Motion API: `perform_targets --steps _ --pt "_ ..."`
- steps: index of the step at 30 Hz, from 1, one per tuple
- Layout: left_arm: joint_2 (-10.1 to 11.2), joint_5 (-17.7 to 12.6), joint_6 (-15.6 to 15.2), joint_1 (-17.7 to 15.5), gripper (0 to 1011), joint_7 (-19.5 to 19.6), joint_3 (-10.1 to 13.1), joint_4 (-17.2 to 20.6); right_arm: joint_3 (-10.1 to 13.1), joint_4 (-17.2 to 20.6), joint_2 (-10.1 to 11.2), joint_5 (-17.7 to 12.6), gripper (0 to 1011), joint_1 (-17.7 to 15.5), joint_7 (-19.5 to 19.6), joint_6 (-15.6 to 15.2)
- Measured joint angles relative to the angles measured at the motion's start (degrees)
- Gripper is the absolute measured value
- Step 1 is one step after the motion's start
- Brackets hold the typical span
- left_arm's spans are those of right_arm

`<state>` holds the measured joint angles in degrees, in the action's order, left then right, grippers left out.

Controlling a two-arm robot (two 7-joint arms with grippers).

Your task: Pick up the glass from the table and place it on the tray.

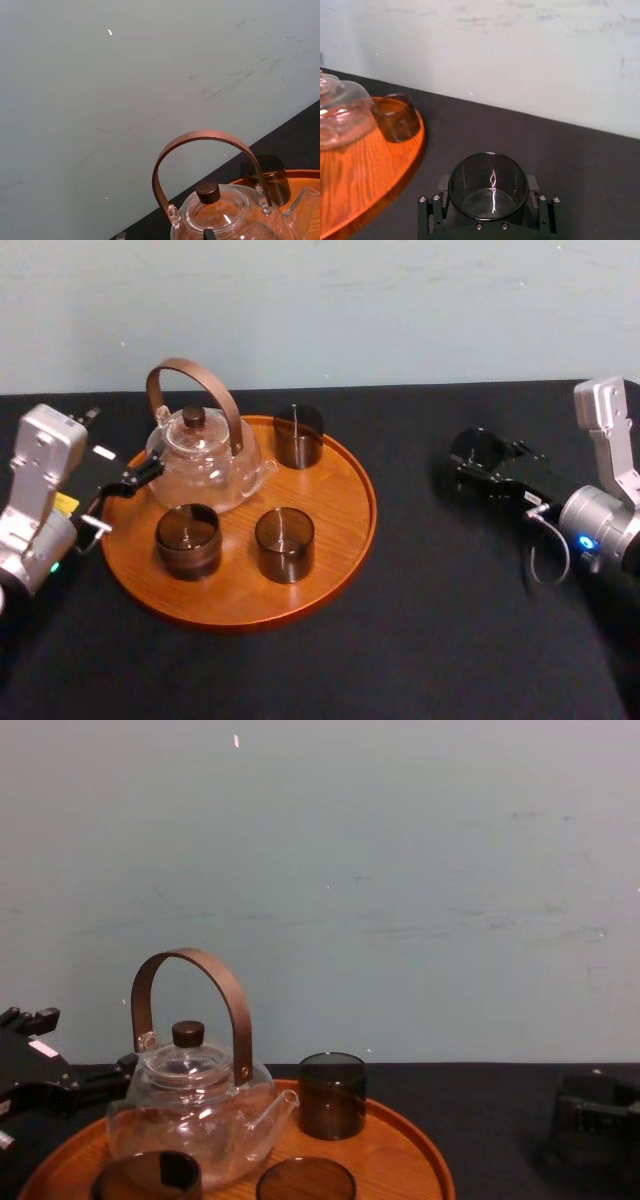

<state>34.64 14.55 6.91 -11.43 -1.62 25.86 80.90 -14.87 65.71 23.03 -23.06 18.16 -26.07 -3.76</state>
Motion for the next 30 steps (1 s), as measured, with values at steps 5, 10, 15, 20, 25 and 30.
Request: perform_targets --steps 5,10,15,20,25,30 --pt "0.00 0.00 0.00 0.00 1001 0.00 0.00 0.00 -0.83 2.56 0.17 -0.08 913 -0.20 -0.18 -0.47" --pt "0.00 0.00 0.00 0.00 1001 0.00 0.00 0.00 -2.12 3.38 -0.13 0.11 914 0.49 -0.55 -0.78" --pt "0.00 0.00 0.00 0.00 1001 0.00 0.00 0.00 -4.09 3.04 -1.04 0.71 914 2.21 -1.22 -0.86" --pt "0.00 0.00 0.00 0.00 1001 0.00 0.00 0.00 -5.70 1.41 -2.10 1.10 914 4.02 -2.07 -0.84" --pt "0.00 0.00 0.00 0.00 1001 0.00 0.00 0.00 -7.34 -0.70 -3.19 1.29 914 5.89 -3.40 -0.21" --pt "0.00 0.00 0.00 0.00 1001 0.00 0.00 0.00 -8.59 -2.08 -3.84 1.44 913 6.94 -4.57 0.55"
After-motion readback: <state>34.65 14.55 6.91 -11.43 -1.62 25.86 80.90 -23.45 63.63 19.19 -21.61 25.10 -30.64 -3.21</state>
